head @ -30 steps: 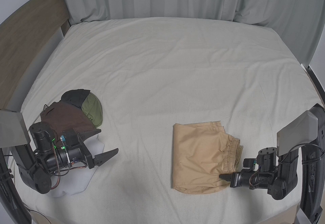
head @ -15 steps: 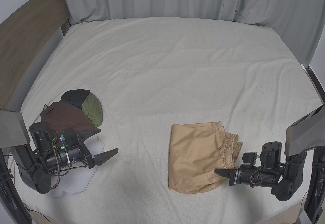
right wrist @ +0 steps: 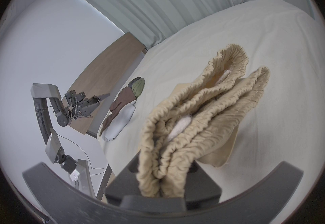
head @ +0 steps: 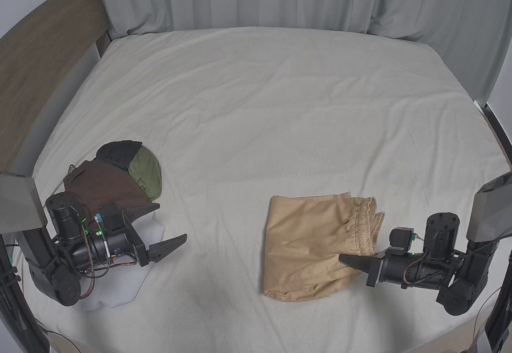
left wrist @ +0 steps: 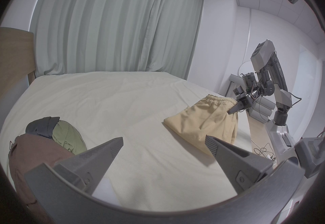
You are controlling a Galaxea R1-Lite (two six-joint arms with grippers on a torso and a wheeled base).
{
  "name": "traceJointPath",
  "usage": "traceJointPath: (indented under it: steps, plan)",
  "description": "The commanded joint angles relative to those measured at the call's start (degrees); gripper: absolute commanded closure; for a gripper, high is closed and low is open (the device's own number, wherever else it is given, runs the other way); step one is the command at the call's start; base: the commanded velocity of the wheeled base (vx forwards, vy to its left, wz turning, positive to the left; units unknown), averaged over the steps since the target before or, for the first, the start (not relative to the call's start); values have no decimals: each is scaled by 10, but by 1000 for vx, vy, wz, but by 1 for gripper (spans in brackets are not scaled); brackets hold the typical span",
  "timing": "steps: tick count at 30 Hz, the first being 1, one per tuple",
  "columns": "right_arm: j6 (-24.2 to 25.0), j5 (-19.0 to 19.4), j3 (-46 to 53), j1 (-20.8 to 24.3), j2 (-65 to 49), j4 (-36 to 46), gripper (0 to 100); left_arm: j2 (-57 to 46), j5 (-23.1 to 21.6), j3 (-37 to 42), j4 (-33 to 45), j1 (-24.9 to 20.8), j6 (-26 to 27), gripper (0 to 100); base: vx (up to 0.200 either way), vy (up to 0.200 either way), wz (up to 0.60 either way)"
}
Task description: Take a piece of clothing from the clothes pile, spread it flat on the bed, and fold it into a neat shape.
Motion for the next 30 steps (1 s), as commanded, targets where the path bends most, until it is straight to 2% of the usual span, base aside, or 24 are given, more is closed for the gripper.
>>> traceJointPath:
  steps: [1,6,11,20,24,30]
  plan:
    - [0,3,0,1,-23,-1,100,-1,0,2,0,-1,0,0,0,0,0]
    - [0,5,-4,1,-28,-1,100,-1,0,2,0,-1,0,0,0,0,0]
    - [0,30,-3,0,-52,-1,100,-2,0,3,0,-1,0,0,0,0,0]
    - [0,37,-4,0,-62,-1,100,-9,3,3,0,-5,0,0,0,0,0]
    - [1,62,-4,-3,-91,-1,100,-12,3,4,0,-5,0,0,0,0,0]
    - [2,66,-6,-3,-98,-1,100,-11,3,3,0,-5,0,0,0,0,0]
